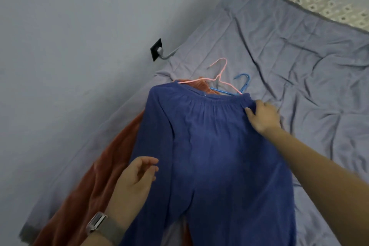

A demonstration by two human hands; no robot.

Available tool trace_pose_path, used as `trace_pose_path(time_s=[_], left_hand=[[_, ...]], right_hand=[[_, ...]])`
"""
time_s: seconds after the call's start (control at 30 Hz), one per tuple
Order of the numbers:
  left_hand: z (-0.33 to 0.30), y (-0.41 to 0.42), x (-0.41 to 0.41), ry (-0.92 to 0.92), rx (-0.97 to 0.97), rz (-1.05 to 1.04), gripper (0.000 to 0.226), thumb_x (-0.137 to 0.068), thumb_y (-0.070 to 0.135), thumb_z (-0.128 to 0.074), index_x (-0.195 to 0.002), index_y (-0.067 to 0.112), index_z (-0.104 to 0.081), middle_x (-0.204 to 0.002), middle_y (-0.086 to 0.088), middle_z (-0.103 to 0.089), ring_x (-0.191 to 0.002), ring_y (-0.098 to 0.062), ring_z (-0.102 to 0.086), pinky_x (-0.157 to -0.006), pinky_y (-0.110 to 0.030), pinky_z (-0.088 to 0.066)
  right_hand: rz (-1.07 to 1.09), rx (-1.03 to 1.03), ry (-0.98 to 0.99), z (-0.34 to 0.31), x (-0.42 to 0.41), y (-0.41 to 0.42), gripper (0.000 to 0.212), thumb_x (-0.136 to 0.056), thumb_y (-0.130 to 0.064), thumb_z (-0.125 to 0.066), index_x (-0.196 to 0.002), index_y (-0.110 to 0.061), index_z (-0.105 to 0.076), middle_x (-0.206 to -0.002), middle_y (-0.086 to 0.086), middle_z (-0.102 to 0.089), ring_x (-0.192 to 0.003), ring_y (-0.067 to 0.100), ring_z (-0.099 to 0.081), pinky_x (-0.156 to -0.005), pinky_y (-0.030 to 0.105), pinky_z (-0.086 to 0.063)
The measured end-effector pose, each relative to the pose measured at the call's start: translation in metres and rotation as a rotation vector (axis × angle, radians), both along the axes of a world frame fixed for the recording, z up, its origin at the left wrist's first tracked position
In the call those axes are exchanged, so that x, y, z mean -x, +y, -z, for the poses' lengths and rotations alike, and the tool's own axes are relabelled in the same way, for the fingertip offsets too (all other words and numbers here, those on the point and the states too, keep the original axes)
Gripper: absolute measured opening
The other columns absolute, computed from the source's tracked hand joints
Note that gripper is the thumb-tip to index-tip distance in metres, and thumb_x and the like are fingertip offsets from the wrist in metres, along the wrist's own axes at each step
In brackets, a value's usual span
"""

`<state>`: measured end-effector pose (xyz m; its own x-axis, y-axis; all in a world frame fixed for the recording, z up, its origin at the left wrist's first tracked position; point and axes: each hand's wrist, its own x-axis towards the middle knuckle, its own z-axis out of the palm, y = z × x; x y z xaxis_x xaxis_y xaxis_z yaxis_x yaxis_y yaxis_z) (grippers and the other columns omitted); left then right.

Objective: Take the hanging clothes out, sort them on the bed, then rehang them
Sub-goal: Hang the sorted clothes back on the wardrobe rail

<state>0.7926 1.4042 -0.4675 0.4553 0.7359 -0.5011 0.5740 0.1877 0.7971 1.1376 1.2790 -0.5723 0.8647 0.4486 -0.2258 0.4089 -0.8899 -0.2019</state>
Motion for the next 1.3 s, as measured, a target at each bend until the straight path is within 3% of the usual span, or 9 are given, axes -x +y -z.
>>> trace_pose_path(time_s=[0.17,0.33,0.47,0.6,0.8,0.9,1.0,1.17,1.3], left_hand=[[-0.006,0.013,-0.002,0.004,-0.410,0.169,0.029,-0.089,0.010,-0.056,-0.104,0.034,-0.056,-0.108,0.012,-0.060,-0.099,0.000,-0.056,-0.084,-0.009,-0.043],[-0.026,0.038,-0.015,0.050,-0.871,0.292,0.049,-0.092,0.046,-0.040,-0.139,0.035,-0.032,-0.142,0.005,-0.033,-0.131,-0.012,-0.029,-0.109,-0.026,-0.019],[-0.020,0.056,-0.025,0.182,-0.921,0.492,0.056,-0.086,0.071,-0.011,-0.138,0.052,-0.017,-0.148,0.011,-0.029,-0.141,-0.017,-0.019,-0.109,-0.042,-0.012],[-0.011,0.069,-0.038,0.052,-0.804,0.770,0.056,-0.090,0.067,-0.013,-0.103,0.034,-0.057,-0.092,0.019,-0.059,-0.092,-0.015,-0.059,-0.090,-0.039,-0.037],[0.003,0.053,-0.038,0.152,-0.936,0.742,0.060,-0.091,0.064,-0.013,-0.087,0.031,-0.062,-0.068,0.012,-0.059,-0.065,-0.014,-0.053,-0.063,-0.038,-0.043],[0.009,0.049,-0.034,0.155,-0.925,0.744,0.052,-0.091,0.065,-0.010,-0.079,0.038,-0.054,-0.060,0.011,-0.053,-0.059,-0.010,-0.050,-0.059,-0.038,-0.044],[0.012,0.050,-0.031,0.122,-0.920,0.713,0.039,-0.091,0.063,-0.016,-0.079,0.044,-0.048,-0.057,0.015,-0.047,-0.057,-0.006,-0.046,-0.056,-0.036,-0.044],[0.008,0.051,-0.020,0.122,-0.890,0.697,0.055,-0.089,0.066,-0.018,-0.074,0.031,-0.058,-0.058,0.014,-0.051,-0.058,-0.007,-0.047,-0.059,-0.032,-0.039],[0.002,0.060,-0.003,0.127,-0.847,0.676,0.053,-0.083,0.072,-0.026,-0.070,0.032,-0.058,-0.057,0.012,-0.052,-0.057,-0.004,-0.048,-0.055,-0.024,-0.033]], right_hand=[[-0.144,-0.414,-0.042,-0.038,0.049,-0.024,0.033,-0.096,-0.035,-0.047,-0.077,-0.010,-0.056,-0.072,0.009,-0.065,-0.069,0.020,-0.056,-0.065,0.034,-0.041],[-0.291,-0.602,0.533,-0.100,0.109,-0.082,0.030,-0.089,-0.037,-0.058,-0.060,-0.030,-0.054,-0.053,-0.015,-0.047,-0.053,-0.006,-0.041,-0.053,0.012,-0.035],[-0.114,-0.683,0.909,-0.129,0.117,-0.131,0.069,-0.059,-0.076,-0.067,-0.060,-0.007,-0.057,-0.057,-0.004,-0.044,-0.057,0.006,-0.039,-0.050,0.019,-0.031],[0.038,-0.651,1.015,-0.122,0.101,-0.152,0.083,-0.049,-0.074,-0.077,-0.059,0.005,-0.054,-0.059,0.008,-0.042,-0.059,0.013,-0.036,-0.048,0.018,-0.030],[-0.251,-0.371,0.680,-0.086,0.052,-0.100,0.084,-0.060,-0.092,-0.043,-0.094,-0.021,-0.072,-0.098,-0.012,-0.070,-0.094,-0.001,-0.061,-0.087,0.009,-0.042],[-0.285,-0.236,0.244,-0.038,-0.005,-0.066,0.077,-0.070,-0.067,-0.052,-0.126,-0.014,-0.056,-0.126,0.009,-0.059,-0.119,0.026,-0.051,-0.104,0.033,-0.035],[-0.087,-0.080,0.214,-0.004,-0.040,-0.035,0.082,-0.075,-0.044,-0.071,-0.142,-0.012,-0.036,-0.139,0.016,-0.048,-0.129,0.036,-0.042,-0.108,0.041,-0.033],[-0.030,0.042,0.366,0.028,-0.021,-0.013,0.066,-0.063,-0.062,-0.069,-0.107,-0.015,-0.058,-0.104,0.008,-0.064,-0.099,0.030,-0.060,-0.077,0.032,-0.045],[0.131,-0.537,0.626,-0.009,0.020,-0.011,0.073,-0.058,-0.067,-0.073,-0.087,-0.001,-0.061,-0.076,0.006,-0.062,-0.075,0.020,-0.059,-0.067,0.029,-0.044]])
